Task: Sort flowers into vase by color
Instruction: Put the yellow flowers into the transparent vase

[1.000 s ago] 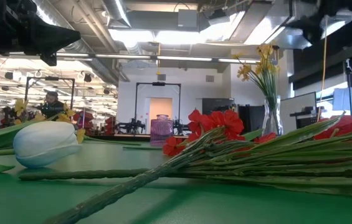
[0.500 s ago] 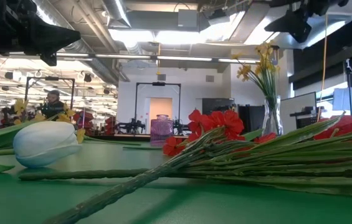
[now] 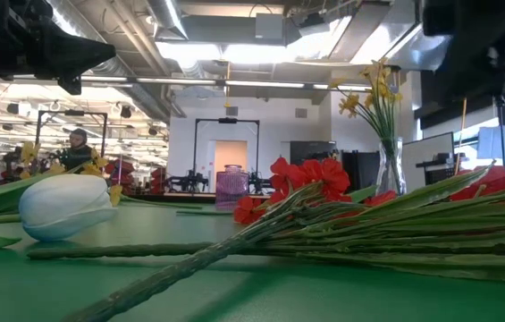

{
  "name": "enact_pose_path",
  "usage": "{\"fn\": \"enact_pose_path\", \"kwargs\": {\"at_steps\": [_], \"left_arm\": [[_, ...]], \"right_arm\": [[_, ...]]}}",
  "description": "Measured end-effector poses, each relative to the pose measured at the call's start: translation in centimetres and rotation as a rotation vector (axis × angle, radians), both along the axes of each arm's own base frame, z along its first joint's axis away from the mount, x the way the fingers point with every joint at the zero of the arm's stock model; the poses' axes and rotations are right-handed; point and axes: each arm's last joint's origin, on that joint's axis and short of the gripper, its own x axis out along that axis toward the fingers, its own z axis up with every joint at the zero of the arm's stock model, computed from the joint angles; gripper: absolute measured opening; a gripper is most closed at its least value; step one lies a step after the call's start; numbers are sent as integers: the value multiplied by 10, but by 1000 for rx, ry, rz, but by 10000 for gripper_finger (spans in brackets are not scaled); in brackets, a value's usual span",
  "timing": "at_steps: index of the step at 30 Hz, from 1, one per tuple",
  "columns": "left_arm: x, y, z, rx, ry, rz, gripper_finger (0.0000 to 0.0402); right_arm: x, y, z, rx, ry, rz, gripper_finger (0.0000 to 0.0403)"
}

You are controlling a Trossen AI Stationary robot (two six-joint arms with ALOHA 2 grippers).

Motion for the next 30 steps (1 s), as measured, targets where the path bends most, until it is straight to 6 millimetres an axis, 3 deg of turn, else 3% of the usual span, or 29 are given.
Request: {"fn": "enact_pose_path", "kwargs": {"at_steps": [7,30], "left_arm": [[0,0,0,0,0,0,0],[0,0,0,0,0,0,0]], "right_arm": [[-10,10,-8,78,115,-52,259],[-6,8,-4,-74,12,-49,259]]}}
